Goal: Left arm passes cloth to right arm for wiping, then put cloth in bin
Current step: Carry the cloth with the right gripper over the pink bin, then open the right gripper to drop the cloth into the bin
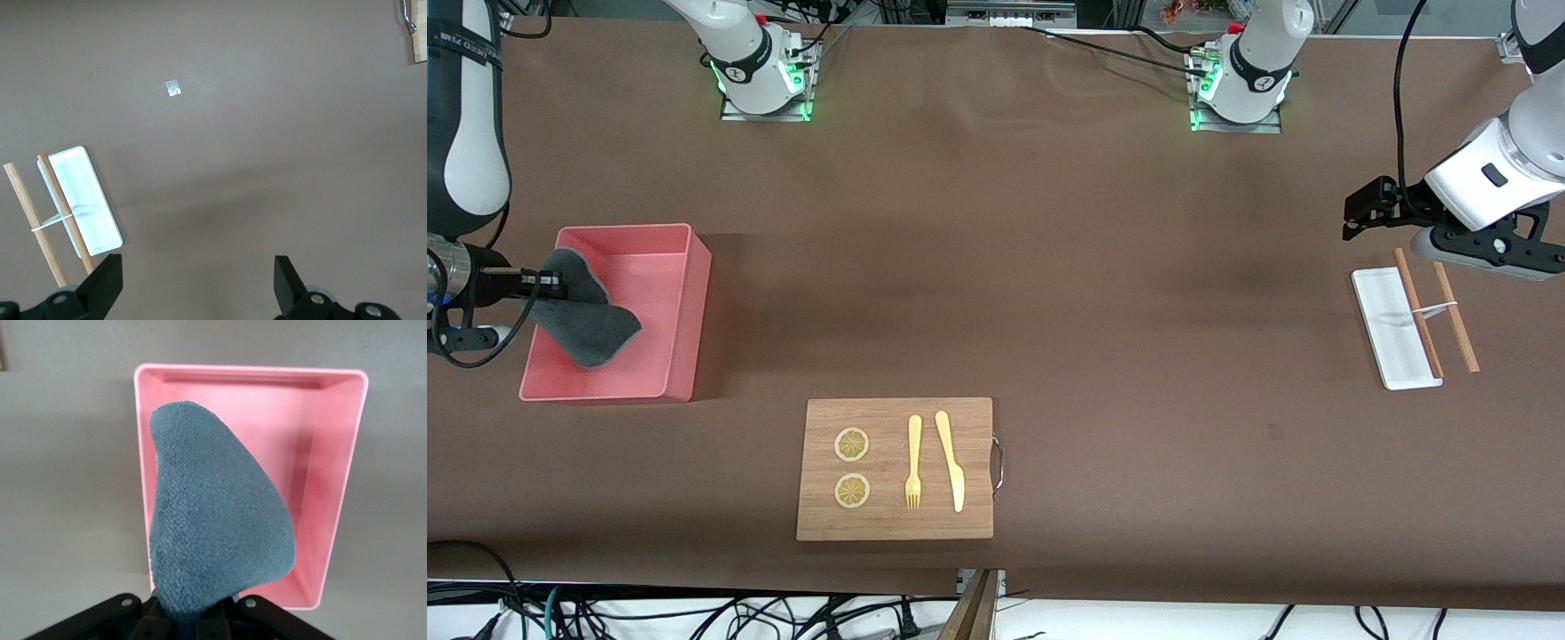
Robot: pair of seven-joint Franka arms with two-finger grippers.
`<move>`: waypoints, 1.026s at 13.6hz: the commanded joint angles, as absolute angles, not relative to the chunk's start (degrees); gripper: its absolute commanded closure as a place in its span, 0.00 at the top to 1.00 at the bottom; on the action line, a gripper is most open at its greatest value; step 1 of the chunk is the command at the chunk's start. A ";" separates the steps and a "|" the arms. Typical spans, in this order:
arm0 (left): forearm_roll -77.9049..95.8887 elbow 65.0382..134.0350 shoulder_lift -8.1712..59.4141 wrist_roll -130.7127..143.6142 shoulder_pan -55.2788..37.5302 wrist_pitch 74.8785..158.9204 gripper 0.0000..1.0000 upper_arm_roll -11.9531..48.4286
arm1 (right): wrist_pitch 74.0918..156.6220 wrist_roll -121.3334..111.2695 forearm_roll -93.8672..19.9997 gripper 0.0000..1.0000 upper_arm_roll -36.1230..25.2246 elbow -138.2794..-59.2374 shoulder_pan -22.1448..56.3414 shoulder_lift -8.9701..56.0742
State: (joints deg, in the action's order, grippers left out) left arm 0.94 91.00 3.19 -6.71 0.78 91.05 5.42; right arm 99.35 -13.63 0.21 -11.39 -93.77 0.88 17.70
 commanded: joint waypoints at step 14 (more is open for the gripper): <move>1.49 90.26 3.43 -6.59 0.97 90.44 1.00 5.54 | 97.16 -15.57 -0.52 1.00 -7.75 -92.39 3.08 13.28</move>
